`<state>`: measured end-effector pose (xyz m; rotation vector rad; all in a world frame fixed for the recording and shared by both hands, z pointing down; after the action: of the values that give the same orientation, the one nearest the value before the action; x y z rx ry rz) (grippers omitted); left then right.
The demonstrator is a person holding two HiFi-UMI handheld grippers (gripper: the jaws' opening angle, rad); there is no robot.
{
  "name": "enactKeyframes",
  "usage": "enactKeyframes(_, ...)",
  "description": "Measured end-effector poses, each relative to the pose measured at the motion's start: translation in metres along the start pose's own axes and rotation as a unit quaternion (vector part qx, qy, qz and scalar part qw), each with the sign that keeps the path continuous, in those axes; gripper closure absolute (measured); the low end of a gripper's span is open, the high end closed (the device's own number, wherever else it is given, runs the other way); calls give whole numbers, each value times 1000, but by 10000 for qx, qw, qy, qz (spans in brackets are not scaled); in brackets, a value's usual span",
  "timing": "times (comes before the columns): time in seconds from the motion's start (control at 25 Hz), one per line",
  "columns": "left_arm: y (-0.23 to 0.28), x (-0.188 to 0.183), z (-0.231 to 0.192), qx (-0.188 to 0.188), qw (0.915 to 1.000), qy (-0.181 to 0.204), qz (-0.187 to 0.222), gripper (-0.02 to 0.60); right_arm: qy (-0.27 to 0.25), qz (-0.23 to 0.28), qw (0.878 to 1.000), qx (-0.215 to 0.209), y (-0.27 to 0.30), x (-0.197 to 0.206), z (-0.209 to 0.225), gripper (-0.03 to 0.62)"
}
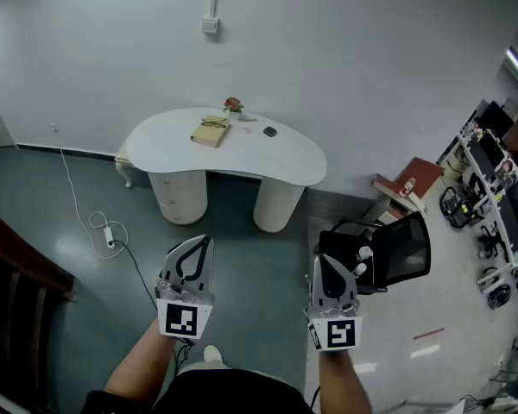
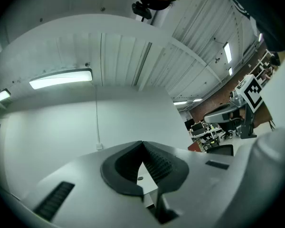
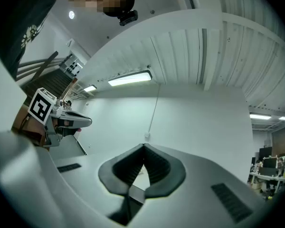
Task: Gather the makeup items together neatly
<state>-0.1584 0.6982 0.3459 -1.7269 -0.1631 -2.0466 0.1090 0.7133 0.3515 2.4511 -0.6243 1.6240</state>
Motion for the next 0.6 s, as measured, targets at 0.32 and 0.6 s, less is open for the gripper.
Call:
enactKeyframes(0.32,12,9,-15,70,10000,57,-16,565,84,85,9999,-93,23,1,-7,568)
enactKeyframes(0.6,16,13,-31,80,10000,24,-21,565,61,72,9999,-132,35,-4,-17,568)
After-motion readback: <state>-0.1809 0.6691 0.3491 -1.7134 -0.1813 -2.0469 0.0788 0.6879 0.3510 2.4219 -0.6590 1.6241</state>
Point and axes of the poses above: the fingertips, and each gripper's own axes: y forward along the fingers, z to its right, x out of its underside, the point moved 7 cm from there along -y, backward along the fingers, and after that the axes turned 8 degrees about -y, right-handed, at the moved point
